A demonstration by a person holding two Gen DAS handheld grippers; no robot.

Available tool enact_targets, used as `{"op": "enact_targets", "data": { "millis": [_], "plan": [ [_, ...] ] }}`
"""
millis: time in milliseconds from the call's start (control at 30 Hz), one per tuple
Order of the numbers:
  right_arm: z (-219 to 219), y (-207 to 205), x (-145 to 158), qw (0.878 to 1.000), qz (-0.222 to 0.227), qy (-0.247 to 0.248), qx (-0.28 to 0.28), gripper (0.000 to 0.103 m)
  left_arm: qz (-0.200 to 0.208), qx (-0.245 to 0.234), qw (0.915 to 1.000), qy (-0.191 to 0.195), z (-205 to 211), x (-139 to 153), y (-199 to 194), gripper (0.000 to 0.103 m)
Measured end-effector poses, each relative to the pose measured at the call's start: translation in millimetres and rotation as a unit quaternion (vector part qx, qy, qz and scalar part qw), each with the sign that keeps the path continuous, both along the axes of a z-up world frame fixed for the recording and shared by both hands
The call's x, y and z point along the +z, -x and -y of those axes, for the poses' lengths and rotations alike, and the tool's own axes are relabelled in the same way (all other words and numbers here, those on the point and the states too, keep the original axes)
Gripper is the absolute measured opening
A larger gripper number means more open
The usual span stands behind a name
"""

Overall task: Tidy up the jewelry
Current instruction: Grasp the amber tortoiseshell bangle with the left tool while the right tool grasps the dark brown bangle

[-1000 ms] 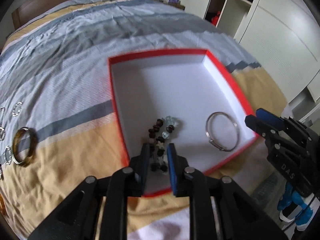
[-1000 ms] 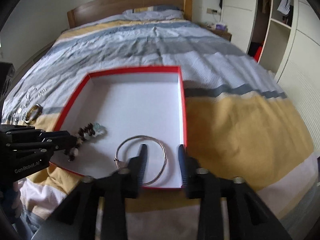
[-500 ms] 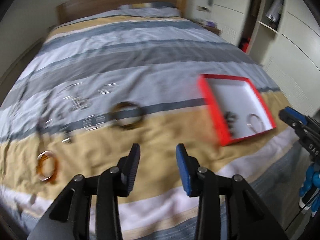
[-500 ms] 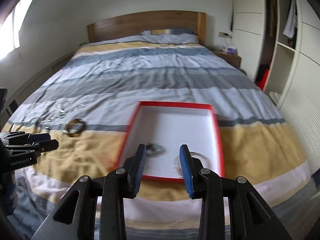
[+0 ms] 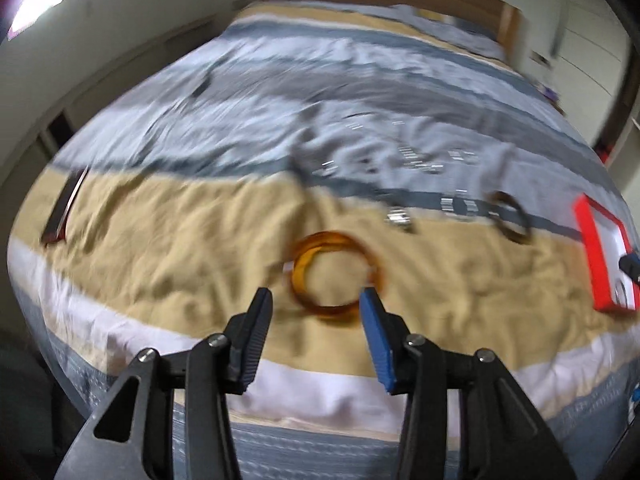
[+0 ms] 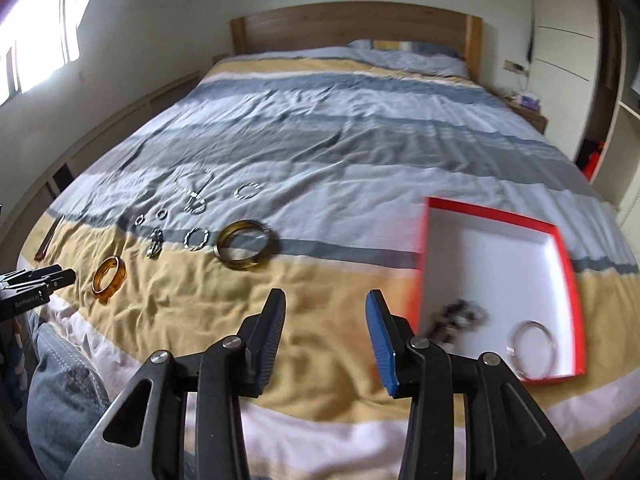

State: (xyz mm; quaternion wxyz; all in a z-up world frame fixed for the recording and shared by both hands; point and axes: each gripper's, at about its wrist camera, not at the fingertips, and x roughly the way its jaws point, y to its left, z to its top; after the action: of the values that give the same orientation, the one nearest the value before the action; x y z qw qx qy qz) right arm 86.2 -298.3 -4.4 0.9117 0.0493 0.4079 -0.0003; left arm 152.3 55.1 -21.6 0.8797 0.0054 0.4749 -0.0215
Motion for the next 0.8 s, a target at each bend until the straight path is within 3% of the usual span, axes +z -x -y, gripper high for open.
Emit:
{"op": "enact_targets", "data": {
  "millis": [133,333,433,600,633,700,767,800],
  "plan": [
    [-18.1,-37.3,-17.7,1.0,-0.018,-0.006,0.018,0.049,-0.023,0.034,0.9987,0.031,-28.7,-20.9,-18.9,0.044],
    [-33.4,-97.7,-45.7,0.999,-0.04,-0.02,0.028,0.05,-0.051,0.033,0.997,0.048,-26.1,-46.0,-47.9,0.044],
    [-37.4,-122.6,-62.3,0.998,-0.054,-0.028,0.028,0.05,-0.072,0.027,0.9962,0.04,-17.3,-61.6,-56.9,0.043],
    [-43.2,-147.7,-90.3,0.996,-0.079,-0.031,0.041,0.05,-0.073,0.017,0.9971,0.014,-6.6,-72.3,-60.4,0.042],
    [-44.9,-150.3,-93.7,0.995,-0.08,-0.029,0.043,0.047,-0.071,0.015,0.9973,0.013,-6.4,-72.3,-61.0,0.039],
    [-48.8,-153.7,-98.5,0.995,-0.078,-0.022,0.052,0.041,-0.064,0.011,0.9979,0.009,-4.2,-71.7,-60.6,0.02],
    [-52.3,-155.6,-100.0,0.995,-0.076,-0.02,0.058,0.029,-0.06,0.01,0.9982,0.004,-2.3,-71.0,-60.2,0.01],
    [-53.6,-156.3,-100.7,0.995,-0.076,-0.019,0.061,0.017,-0.057,0.01,0.9983,0.004,-1.4,-70.2,-60.2,0.01]
  ]
}}
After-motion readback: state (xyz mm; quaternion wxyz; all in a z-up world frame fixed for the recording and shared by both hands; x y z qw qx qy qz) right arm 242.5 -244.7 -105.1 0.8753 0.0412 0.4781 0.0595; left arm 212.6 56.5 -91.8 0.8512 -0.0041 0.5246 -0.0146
